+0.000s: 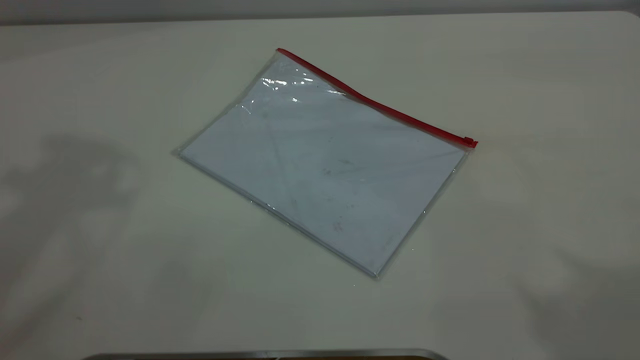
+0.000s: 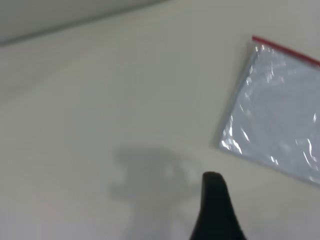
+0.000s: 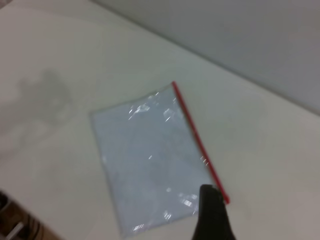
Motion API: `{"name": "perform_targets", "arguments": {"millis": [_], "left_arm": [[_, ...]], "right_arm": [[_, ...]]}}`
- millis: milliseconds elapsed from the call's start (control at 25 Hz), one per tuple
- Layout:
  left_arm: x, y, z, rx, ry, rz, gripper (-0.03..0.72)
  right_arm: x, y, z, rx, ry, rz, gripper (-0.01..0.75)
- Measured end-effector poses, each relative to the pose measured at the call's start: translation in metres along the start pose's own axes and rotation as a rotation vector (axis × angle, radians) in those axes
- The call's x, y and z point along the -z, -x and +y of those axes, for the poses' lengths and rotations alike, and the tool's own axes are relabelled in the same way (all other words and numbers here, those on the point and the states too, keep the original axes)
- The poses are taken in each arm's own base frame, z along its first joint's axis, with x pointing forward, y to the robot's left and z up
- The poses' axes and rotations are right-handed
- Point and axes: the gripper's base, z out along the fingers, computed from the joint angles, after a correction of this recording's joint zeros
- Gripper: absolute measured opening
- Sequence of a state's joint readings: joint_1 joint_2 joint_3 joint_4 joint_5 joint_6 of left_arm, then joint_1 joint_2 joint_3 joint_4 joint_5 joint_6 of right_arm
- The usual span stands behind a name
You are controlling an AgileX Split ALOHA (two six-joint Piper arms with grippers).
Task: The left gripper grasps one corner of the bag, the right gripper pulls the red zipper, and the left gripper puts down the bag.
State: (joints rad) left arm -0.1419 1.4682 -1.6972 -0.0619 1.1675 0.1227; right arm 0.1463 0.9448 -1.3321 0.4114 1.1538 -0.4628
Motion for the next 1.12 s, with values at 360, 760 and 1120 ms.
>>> {"name": "perform_targets", "arguments": {"millis": [360,760,1120], "left_arm": [[-0.001,-0.121,-0.013,0.041,-0.018,0.188,0.584],[0.013,-0.223,-0.025,0.04,-0.015,0.157,0.584],[0.033,-0.274,-0.032,0.02,0.001,-0.018,0.584]], "right_arm": [[0.028,-0.093,0.04,-0.021,0.035,0.057,0.575],[0.025,-0.187,0.065,-0.009,0.002,0.039,0.575],[0.015,-0.226,0.061,-0.017,-0.131,-0.009,0.575]]}}
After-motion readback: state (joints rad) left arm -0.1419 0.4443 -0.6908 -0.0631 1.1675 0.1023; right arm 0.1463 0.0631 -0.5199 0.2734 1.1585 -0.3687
